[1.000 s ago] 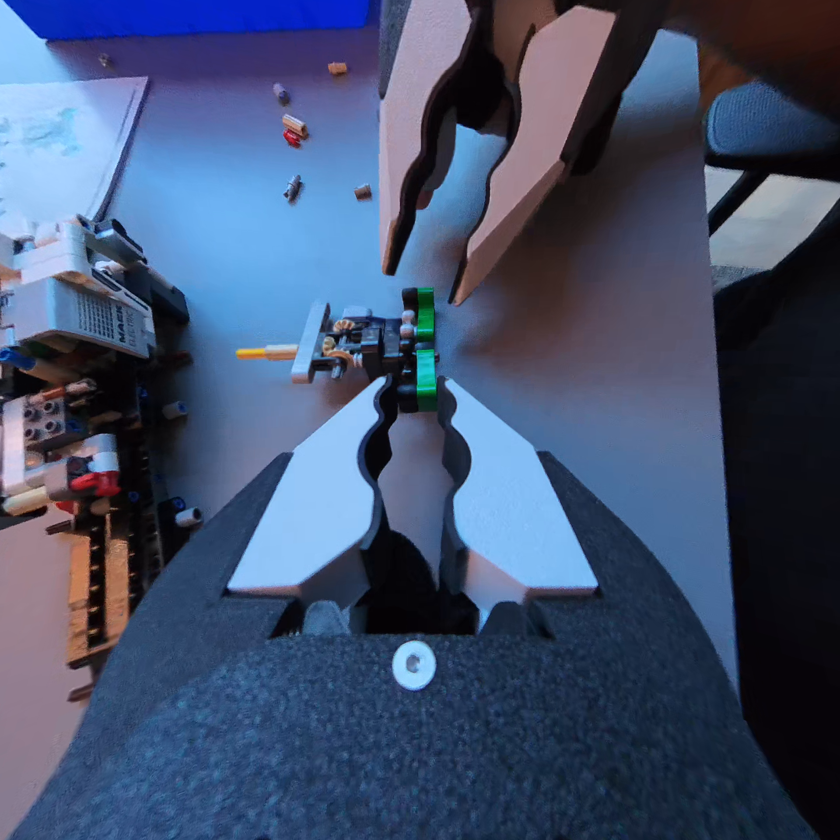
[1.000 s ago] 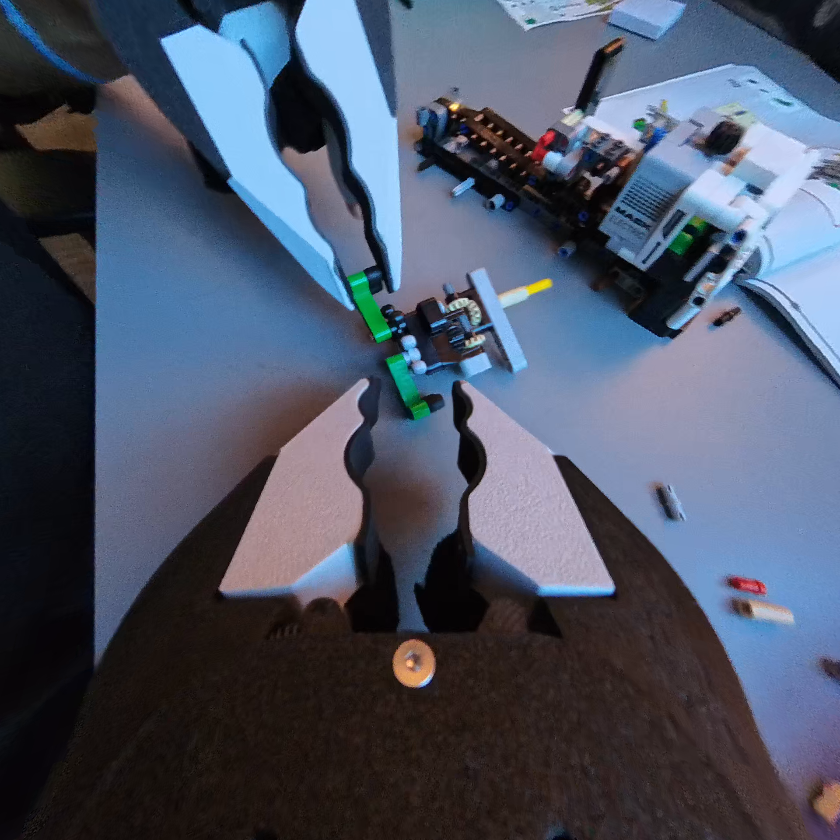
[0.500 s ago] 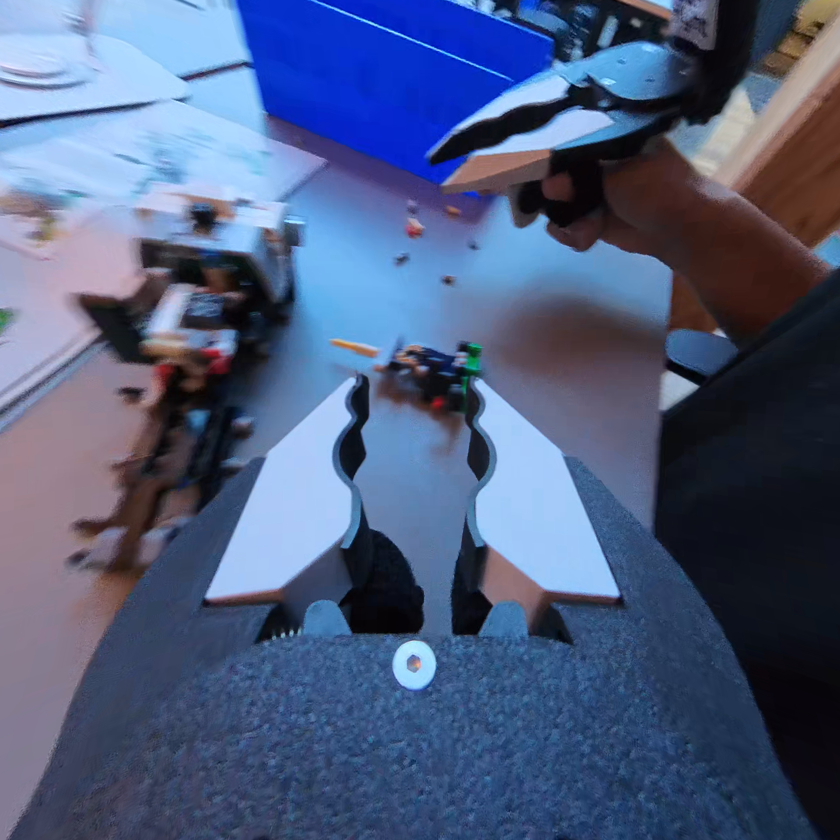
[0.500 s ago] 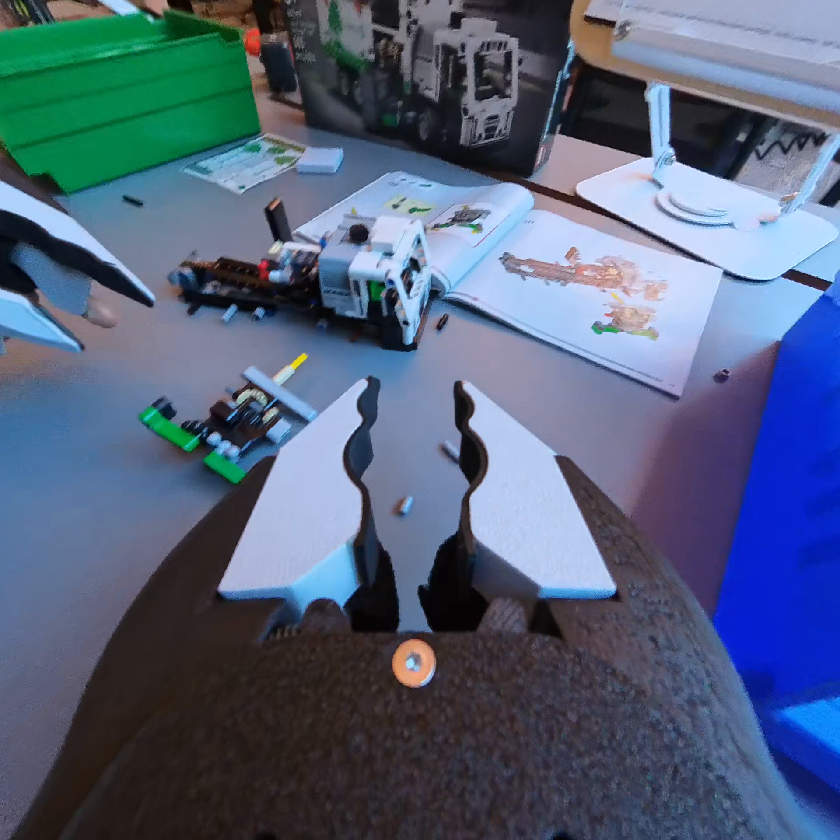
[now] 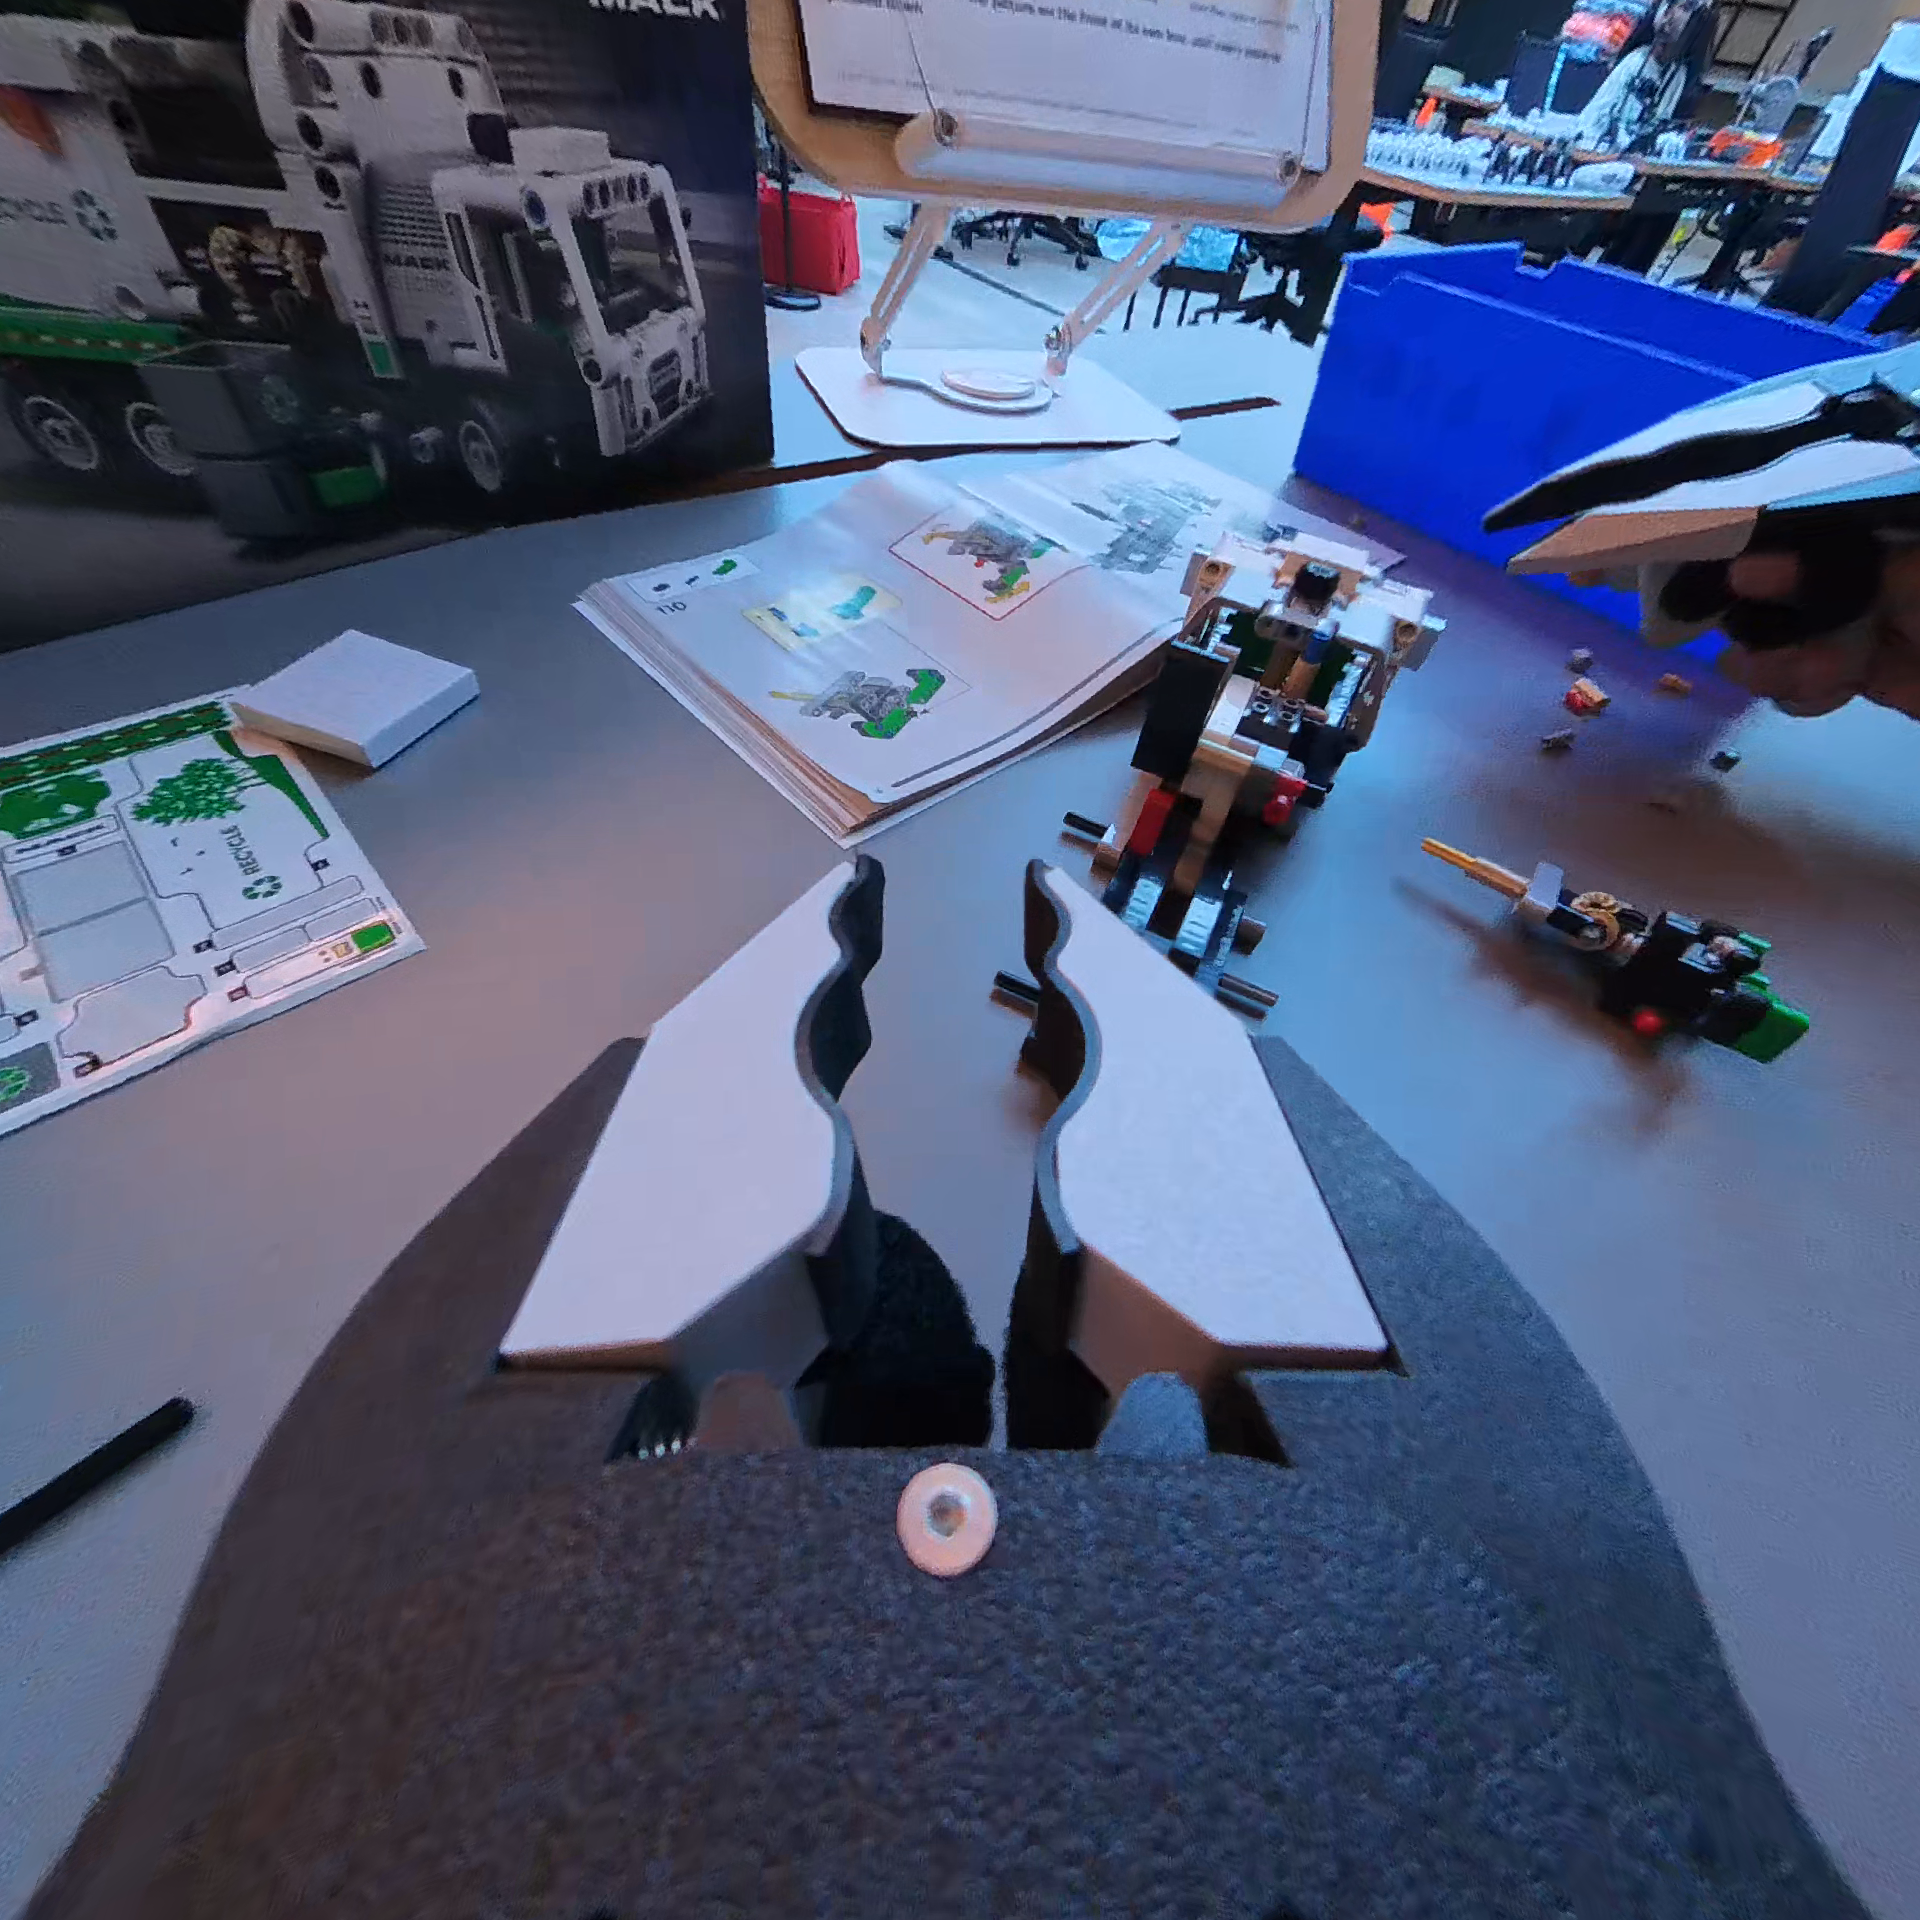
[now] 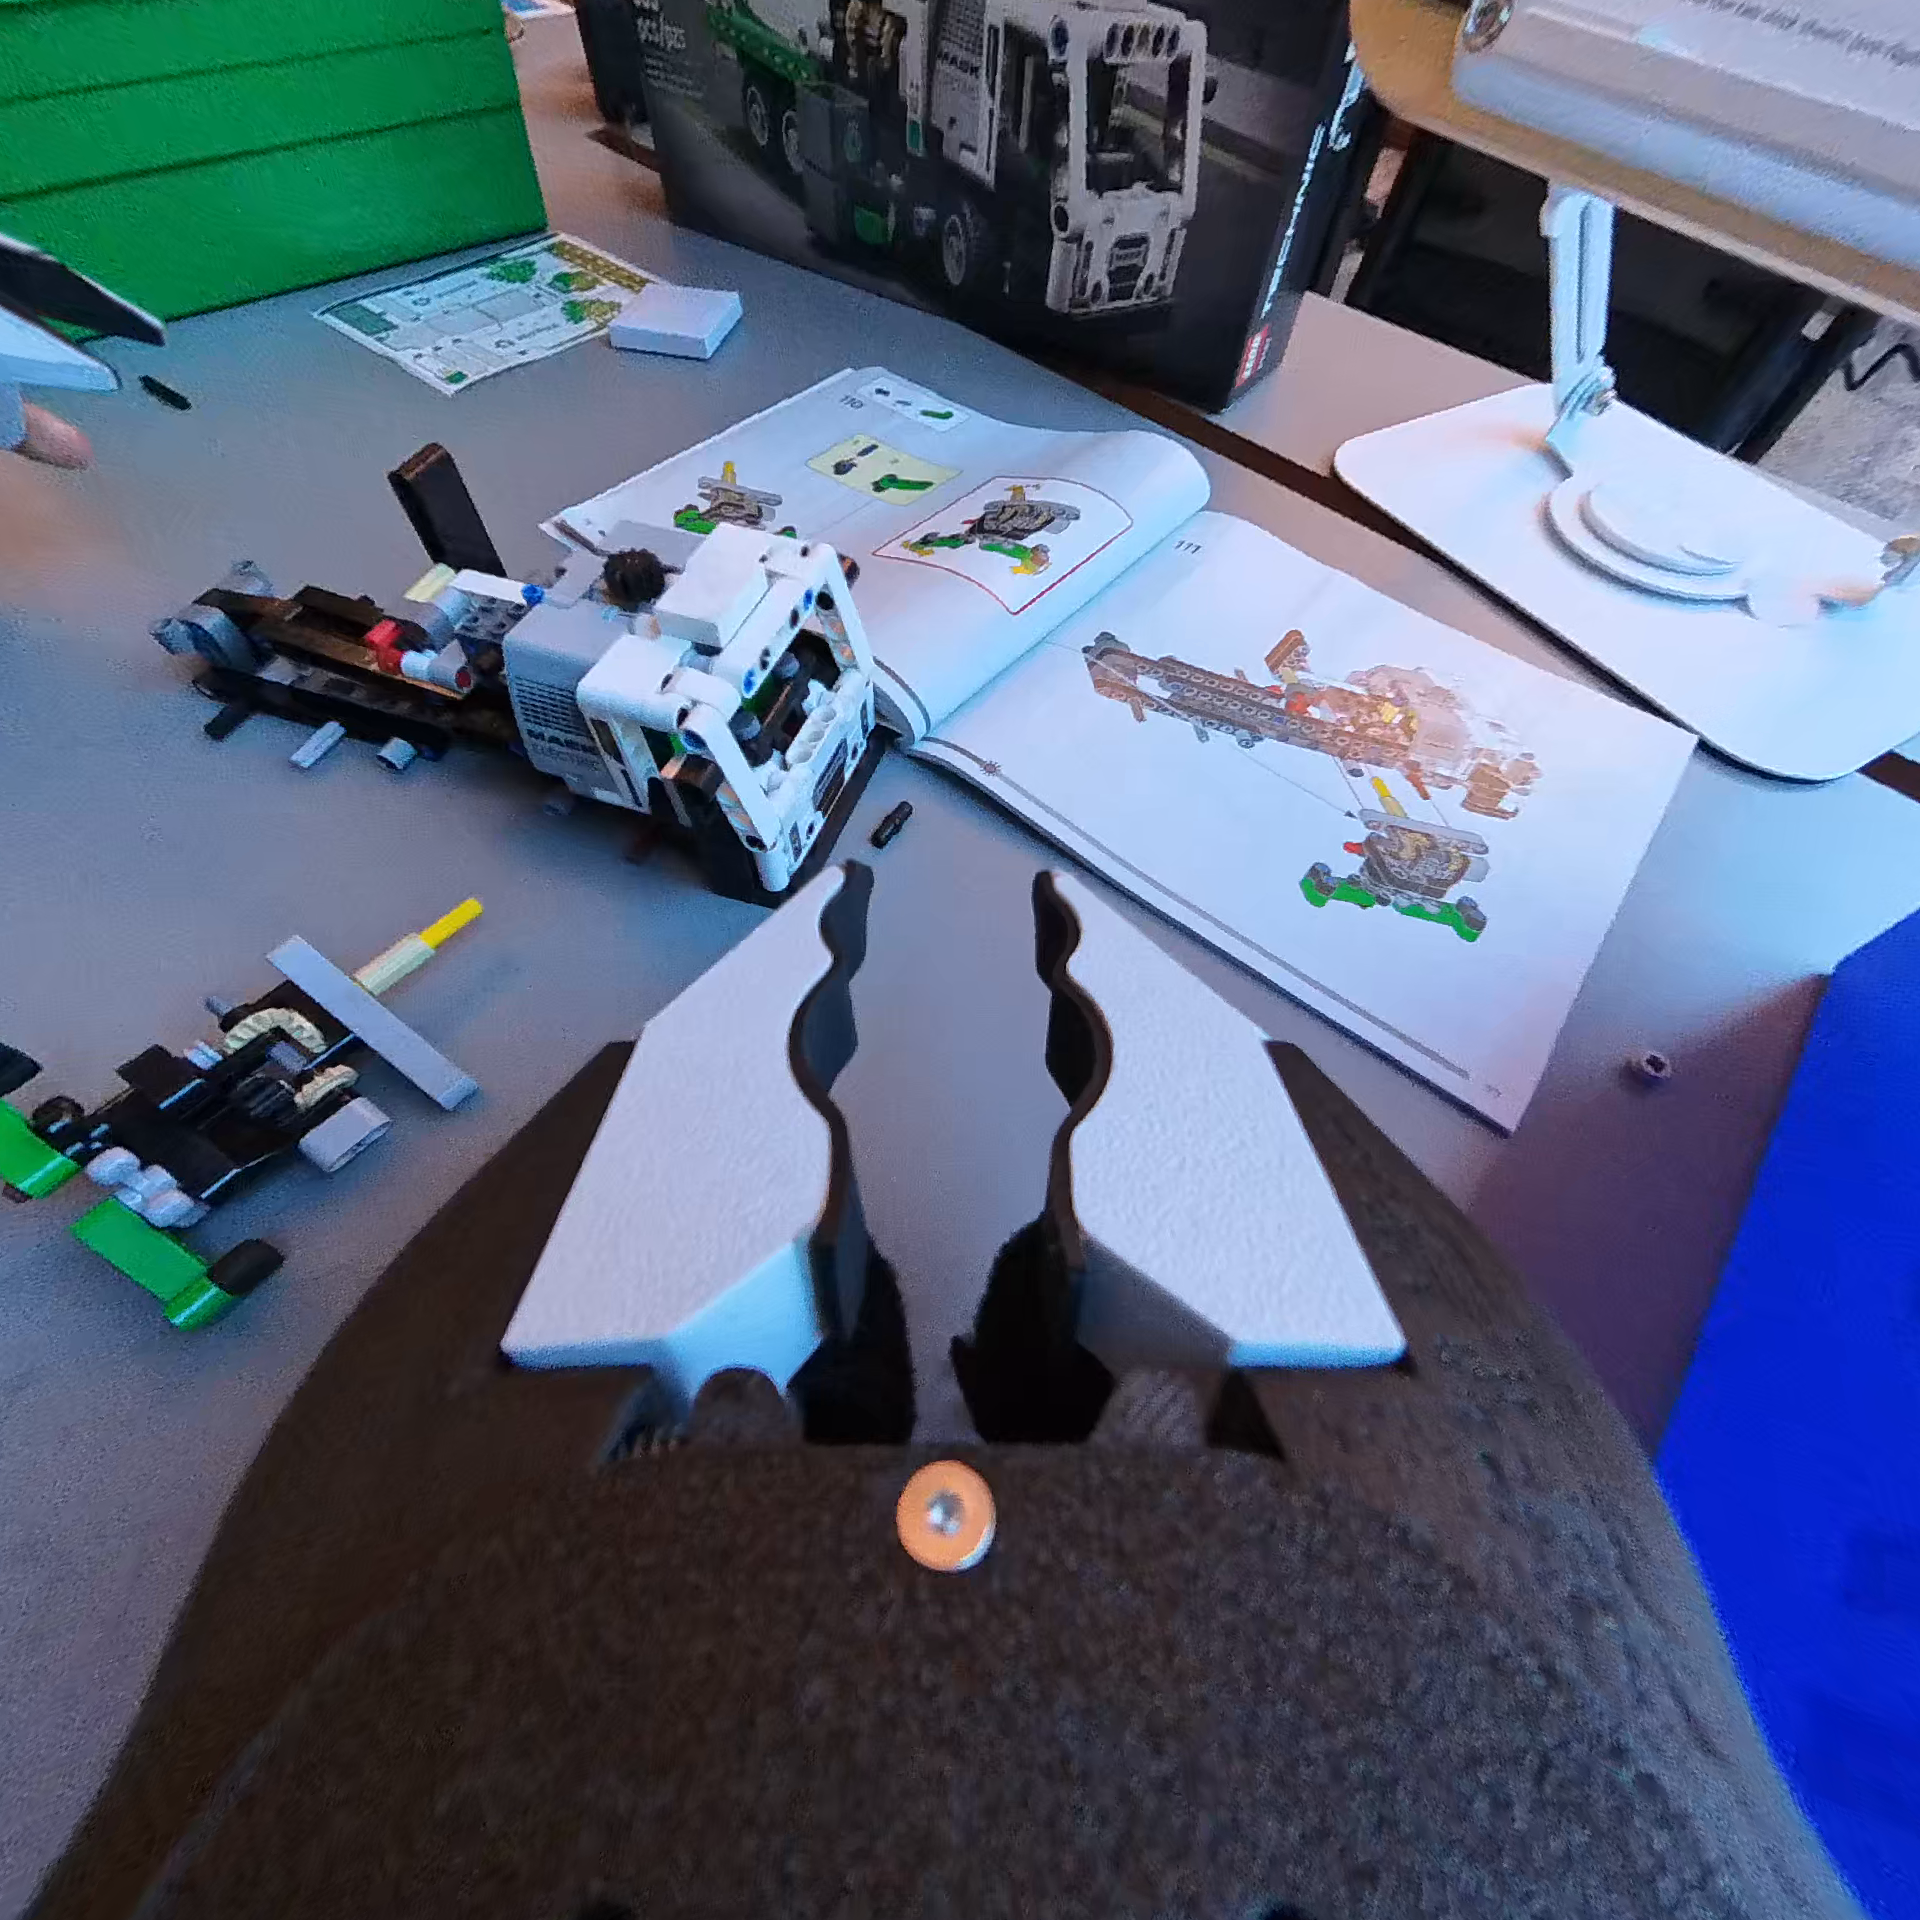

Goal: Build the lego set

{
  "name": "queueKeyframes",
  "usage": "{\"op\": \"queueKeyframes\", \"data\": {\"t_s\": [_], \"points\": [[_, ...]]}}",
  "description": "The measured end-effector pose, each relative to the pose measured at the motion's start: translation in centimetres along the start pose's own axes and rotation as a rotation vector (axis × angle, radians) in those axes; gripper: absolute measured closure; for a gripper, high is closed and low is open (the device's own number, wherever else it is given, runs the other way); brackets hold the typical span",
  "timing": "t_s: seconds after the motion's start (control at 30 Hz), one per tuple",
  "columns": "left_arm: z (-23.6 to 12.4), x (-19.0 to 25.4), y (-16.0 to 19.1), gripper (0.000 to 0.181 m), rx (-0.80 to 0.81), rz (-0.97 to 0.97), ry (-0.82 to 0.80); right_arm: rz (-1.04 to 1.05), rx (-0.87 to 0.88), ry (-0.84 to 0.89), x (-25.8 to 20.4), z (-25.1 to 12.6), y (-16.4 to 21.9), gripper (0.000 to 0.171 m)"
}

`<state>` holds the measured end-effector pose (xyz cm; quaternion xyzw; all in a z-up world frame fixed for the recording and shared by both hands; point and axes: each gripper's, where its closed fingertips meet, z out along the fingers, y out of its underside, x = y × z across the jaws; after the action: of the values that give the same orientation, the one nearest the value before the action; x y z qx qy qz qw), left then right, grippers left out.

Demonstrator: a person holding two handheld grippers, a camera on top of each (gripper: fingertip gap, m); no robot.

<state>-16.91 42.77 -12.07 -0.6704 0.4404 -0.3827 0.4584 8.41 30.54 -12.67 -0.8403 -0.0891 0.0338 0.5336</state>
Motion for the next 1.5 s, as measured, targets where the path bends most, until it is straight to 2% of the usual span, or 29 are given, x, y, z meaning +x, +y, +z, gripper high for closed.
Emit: {"op": "queueKeyframes", "data": {"t_s": [0.3, 0.63, 1.13, 1.5], "points": [[1.2, -0.9, 0.0, 0.157, -0.023, 0.044, -0.06, -0.051, 0.107, 0.066, 1.1, -0.2, -1.4, 0.148], [1.2, -0.6, 0.1, 0.157, -0.027, 0.061, -0.052, -0.09, 0.089, 0.035, -0.2, -0.1, -1.3, 0.147], [1.0, -0.3, 0.0, 0.159, -0.016, 0.125, -0.084, -0.046, 0.169, 0.022, -1.8, -2.3, -1.6, 0.15], [0.8, -0.6, -0.2, 0.159, -0.004, 0.138, -0.118, -0.041, 0.138, 0.0, -2.6, -1.8, -1.1, 0.15]]}}
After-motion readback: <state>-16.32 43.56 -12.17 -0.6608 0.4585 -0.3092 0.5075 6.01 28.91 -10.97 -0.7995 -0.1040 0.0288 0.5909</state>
